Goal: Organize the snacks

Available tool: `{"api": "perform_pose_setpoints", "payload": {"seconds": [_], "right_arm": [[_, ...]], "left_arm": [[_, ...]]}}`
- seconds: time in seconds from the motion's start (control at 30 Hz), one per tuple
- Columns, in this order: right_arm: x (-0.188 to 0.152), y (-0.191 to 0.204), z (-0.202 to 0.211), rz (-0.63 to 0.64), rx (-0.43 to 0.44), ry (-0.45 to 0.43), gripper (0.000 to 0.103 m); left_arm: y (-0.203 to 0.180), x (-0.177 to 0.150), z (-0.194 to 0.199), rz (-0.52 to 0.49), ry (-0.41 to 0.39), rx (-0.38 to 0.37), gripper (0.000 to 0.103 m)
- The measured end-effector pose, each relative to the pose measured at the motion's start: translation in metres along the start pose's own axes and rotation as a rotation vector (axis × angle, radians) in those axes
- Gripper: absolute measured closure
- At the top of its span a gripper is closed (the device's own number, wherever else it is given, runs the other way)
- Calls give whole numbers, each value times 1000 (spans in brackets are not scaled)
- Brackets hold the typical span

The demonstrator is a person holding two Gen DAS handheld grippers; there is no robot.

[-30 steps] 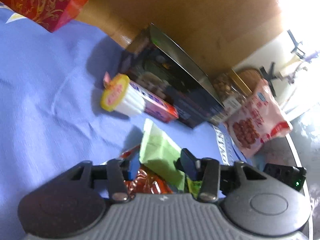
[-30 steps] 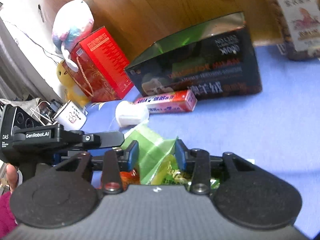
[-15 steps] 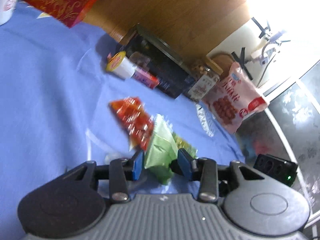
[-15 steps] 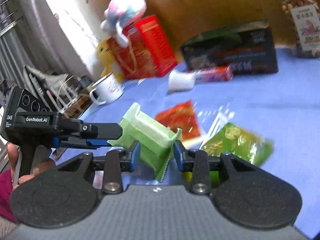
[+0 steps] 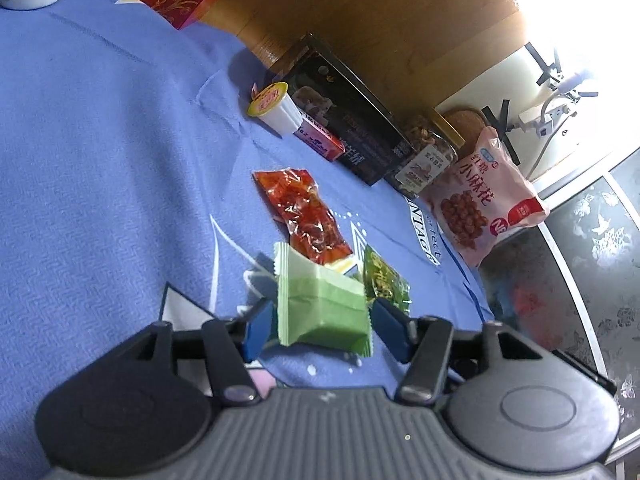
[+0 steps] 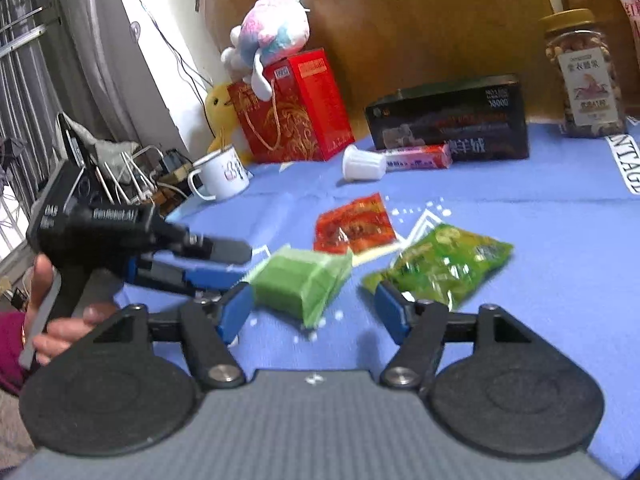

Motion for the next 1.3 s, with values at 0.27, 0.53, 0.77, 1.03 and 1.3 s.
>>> {"api": "perform_pose_setpoints", "payload": {"seconds": [0.27,0.53,0.77,1.03,1.3], "right_arm": [[-8,12,-15,150,-64,72,31],[-9,24,-35,286,-105,123,32],[-4,27,-44,297,-98,121,42],[-3,32,-47,295,-80,113,52],[-3,31,-47,284,-71,110,51]], "left_arm": [[-1,2,0,1,9,-13,44],[1,3,-7,3,34,-22,44],[-1,4,-13,-16,54,-47,46],[1,4,-16,-27,65,-68,47],[6,7,-13,-7,86,-84,50]]}}
Point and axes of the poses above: each gripper's, at about its wrist camera, not at the fingertips, and z roughly against the way its jaws point, y to its left, x to its top, the point moved 7 cm from there along -z, roughly the way its jaws point, and after that the axes turned 11 degrees about z, right-handed, at the moved point
